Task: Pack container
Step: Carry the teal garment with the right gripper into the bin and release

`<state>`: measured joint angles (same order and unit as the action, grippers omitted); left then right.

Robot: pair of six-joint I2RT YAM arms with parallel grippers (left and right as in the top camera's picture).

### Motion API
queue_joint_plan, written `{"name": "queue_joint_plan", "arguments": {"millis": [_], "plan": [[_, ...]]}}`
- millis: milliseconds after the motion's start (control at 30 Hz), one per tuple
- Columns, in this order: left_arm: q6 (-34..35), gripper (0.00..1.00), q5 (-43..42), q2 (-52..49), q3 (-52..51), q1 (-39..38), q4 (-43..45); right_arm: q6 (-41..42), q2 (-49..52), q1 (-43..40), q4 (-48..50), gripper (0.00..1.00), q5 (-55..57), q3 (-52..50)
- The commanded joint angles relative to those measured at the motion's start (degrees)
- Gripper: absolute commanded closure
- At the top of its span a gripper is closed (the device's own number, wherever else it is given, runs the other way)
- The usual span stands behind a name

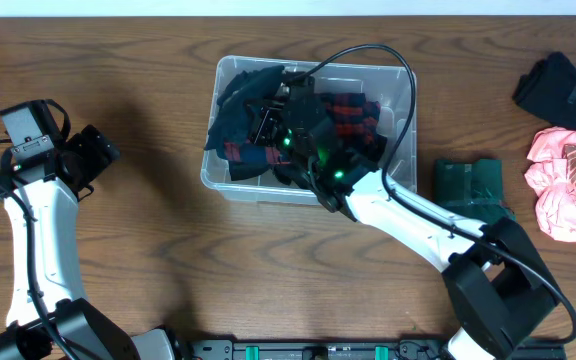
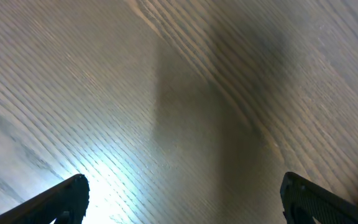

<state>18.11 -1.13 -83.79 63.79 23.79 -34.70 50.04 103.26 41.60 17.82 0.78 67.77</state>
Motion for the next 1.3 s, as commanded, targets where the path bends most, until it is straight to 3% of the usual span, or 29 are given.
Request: {"name": "queue_joint_plan", "arguments": {"millis": [0,33,133,300,533,600,833,900,1033,1267], "plan": [[-0.48,0.02,0.26,0.17,0.83,0.20,-0.22,-0.31,-0.39,0.35,0.94,0.62,0.72,0.81],[-0.48,0.02,0.26,0.17,0.83,0.20,-0.22,-1.49,-0.39,0.24,1.09,0.48,-0.28,0.81],[-0.46,0.02,0.26,0.17,0.83,0.20,-0.22,-5.92,-0.76,-0.13,0.81,0.31,-5.42,0.81],[-0.46,0.02,0.26,0.17,0.83,0.20,-0.22,-16.70,-4.87,-1.68,-5.62,0.23,-9.20,0.81],[-0.46,0.02,0.26,0.17,0.83,0.20,-0.22,-33.86,-14.10,-4.83,-16.33,0.24,-8.90,0.83],[-0.48,0.02,0.26,0.17,0.83,0.20,-0.22,-37.09,-15.39,-5.22,-17.94,0.30,-8.09,0.83],[-0.46,0.02,0.26,0.17,0.83,0.20,-0.22,-40.92,-11.76,-4.90,-18.86,0.79,-8.33,0.81],[-0.46,0.02,0.26,0.17,0.83,0.20,-0.22,-40.92,-9.11,-4.44,-18.29,0.89,-8.35,0.81],[-0.48,0.02,0.26,0.17,0.83,0.20,-0.22,-40.92,-2.89,-3.45,-15.67,0.96,-9.27,0.81],[-0.46,0.02,0.26,0.17,0.83,0.20,-0.22,-40.74,5.49,-2.51,-15.06,0.97,-10.32,0.81]]}}
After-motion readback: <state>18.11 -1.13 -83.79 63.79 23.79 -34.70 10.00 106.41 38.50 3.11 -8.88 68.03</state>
